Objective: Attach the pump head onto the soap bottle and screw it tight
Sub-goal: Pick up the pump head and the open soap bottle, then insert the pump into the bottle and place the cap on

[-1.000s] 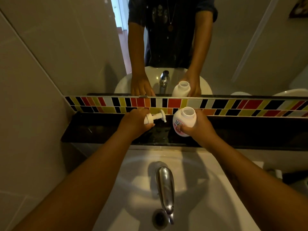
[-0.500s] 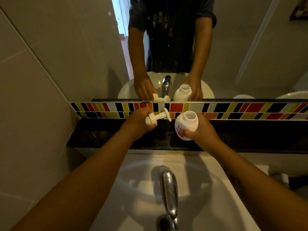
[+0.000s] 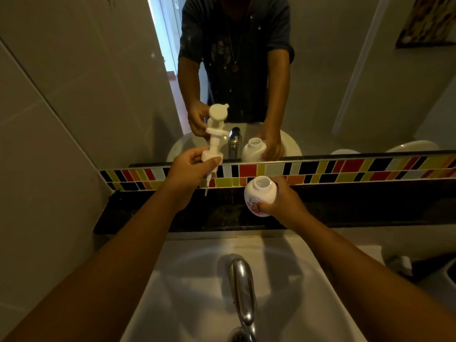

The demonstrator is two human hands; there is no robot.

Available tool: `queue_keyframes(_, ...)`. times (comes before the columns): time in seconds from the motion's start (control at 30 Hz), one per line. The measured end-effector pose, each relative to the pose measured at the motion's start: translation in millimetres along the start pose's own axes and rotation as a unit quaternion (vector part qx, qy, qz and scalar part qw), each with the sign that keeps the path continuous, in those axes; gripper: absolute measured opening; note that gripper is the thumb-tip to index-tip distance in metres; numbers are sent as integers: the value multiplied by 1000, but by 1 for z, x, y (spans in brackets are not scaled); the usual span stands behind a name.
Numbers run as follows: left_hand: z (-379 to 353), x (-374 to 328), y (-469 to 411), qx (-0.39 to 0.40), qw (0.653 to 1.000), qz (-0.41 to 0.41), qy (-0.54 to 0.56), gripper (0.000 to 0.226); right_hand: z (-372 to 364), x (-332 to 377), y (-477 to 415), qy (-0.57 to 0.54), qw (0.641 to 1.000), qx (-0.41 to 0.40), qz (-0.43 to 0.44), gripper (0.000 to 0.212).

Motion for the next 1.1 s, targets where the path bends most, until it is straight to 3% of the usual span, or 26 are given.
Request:
queue_keyframes(0.27,-13,-10,-4,2,989,-35,144,20,-2,-12,2,0,1000,-3,5,70)
queue_keyframes(0.37,-21,-9,-9,-7,985,-39,169,22,-2,-15,1,4,1000,-4,5,71)
queue_keyframes(0.67,-51,6,-19,27,988,-46,145,38,-3,-26,-5,-2,1000,-9,6,70)
queue_keyframes(0.87,-60,13,-26,69,987,-48,139,36,-1,-28,-9,17,1000,-5,3,71)
queue_keyframes(1.1,-70,23,-32,109,991,-36,61,40,-1,-29,-10,30,1000,-8,0,71)
Point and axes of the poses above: each hand's wrist, its own y-axis away from the middle knuckle, its own z-axis out of the back of the hand, x = y × z, the point moved 1 cm from there along -y, towards the middle knuckle, and after that the axes turned 13 degrees about x, right-handed, at the moved point
